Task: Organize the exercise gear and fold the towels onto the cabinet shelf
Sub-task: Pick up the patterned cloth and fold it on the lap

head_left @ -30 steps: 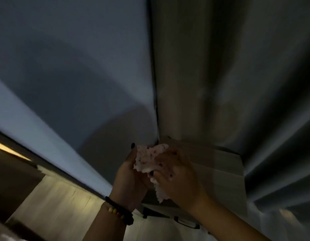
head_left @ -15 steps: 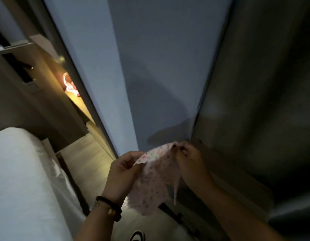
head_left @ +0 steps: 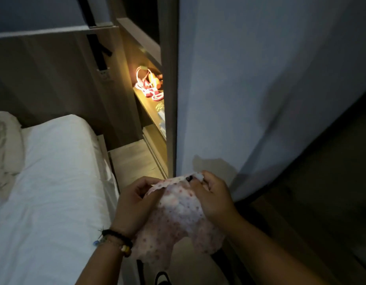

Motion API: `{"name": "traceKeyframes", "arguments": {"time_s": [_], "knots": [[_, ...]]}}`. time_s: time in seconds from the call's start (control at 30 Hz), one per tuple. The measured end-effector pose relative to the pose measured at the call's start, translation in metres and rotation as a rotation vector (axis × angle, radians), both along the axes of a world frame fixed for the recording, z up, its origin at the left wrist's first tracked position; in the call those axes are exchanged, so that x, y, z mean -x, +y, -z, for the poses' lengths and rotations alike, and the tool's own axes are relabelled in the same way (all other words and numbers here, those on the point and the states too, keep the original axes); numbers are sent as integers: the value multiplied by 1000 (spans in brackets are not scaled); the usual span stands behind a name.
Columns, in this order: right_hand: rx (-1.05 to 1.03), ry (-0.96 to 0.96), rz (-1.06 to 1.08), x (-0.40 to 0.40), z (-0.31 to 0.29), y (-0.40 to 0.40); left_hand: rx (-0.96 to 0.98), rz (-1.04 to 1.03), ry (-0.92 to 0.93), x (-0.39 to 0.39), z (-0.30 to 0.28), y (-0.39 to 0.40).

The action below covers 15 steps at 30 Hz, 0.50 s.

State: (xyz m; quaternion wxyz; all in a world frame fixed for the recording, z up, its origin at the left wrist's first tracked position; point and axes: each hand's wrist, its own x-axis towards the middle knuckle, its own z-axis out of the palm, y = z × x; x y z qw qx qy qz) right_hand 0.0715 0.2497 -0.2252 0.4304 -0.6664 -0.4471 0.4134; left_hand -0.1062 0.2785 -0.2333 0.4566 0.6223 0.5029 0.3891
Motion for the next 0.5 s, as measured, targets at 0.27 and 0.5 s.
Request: {"name": "traceKeyframes", "arguments": {"time_s": [0.27, 0.5], "knots": [[-151, -142, 94, 34, -13, 106, 95, -72, 100, 87, 16, 71], [-275, -393, 49, 51, -7, 174, 284, -261, -157, 104, 26, 120]]}}
